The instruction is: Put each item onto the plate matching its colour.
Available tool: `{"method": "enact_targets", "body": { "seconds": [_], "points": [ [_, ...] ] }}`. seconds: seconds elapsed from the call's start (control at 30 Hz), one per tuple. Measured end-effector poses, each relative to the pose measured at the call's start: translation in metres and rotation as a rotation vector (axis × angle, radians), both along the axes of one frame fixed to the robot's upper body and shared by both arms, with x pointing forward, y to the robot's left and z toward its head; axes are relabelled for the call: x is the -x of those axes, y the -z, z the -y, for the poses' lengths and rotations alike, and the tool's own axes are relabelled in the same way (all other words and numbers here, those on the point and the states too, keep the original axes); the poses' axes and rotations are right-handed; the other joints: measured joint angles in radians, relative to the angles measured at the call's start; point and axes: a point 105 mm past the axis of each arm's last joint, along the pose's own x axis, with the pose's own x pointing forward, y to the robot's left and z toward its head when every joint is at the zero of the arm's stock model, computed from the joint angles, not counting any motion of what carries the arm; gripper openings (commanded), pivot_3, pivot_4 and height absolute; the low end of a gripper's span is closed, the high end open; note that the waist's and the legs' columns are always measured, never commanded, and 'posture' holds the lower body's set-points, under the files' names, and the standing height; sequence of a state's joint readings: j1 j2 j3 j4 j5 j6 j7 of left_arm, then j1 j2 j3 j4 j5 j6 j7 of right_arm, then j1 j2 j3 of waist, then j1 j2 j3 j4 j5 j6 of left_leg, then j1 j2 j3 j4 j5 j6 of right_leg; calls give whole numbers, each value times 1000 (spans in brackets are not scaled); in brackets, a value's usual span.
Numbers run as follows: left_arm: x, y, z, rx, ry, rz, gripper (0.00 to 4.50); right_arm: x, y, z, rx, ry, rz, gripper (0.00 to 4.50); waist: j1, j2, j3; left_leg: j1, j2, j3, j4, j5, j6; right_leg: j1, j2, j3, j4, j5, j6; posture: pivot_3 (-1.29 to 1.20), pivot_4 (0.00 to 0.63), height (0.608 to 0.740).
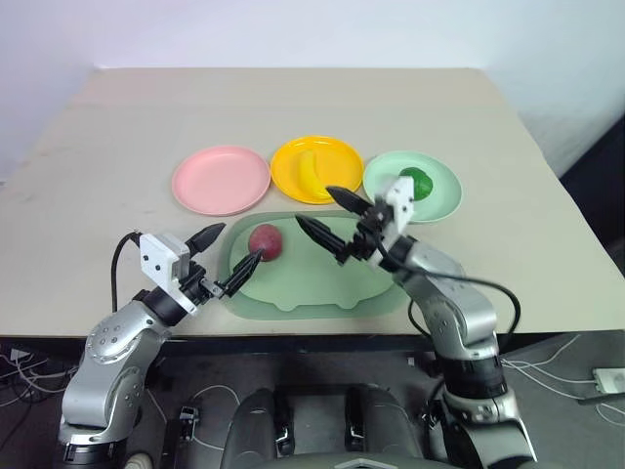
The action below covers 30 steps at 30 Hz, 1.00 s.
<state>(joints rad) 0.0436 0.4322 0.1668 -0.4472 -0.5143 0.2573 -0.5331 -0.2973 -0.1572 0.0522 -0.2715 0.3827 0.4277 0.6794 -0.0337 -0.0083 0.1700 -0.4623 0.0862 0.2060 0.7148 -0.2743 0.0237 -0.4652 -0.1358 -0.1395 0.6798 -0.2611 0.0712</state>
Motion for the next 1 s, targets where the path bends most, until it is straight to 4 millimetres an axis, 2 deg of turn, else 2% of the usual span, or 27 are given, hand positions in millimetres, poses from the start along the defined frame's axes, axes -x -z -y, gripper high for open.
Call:
{"method": "enact_targets", "body": {
  "seconds": [0.1,0.33,0.57,0.87,1.0],
  "points": [
    [-3,0,4,14,-29,-11,4500,6,17,11,41,4,-28,4486,-1,0,0,0,0,0,1,0,0,0,0,0,0,0,0,0,150,695],
    [-7,0,12,75,-47,-53,4500,6,12,30,105,11,27,4486,-2,0,0,1,0,-1,1,2,3,1,0,0,0,0,0,0,150,695],
    [-15,6,14,81,-67,-112,4500,4,9,35,117,18,43,4486,3,0,0,1,-1,-2,1,2,3,3,0,-1,0,0,0,0,150,695],
    [-39,27,18,54,-68,-212,4500,-7,5,50,88,149,48,4486,22,0,0,1,-1,-3,3,2,4,3,0,-2,0,0,0,0,150,695],
    [-47,28,27,38,-16,-201,4500,-8,8,53,83,175,34,4486,21,0,0,1,-1,-3,3,2,3,4,0,-2,0,0,0,0,150,695]
  ]
}}
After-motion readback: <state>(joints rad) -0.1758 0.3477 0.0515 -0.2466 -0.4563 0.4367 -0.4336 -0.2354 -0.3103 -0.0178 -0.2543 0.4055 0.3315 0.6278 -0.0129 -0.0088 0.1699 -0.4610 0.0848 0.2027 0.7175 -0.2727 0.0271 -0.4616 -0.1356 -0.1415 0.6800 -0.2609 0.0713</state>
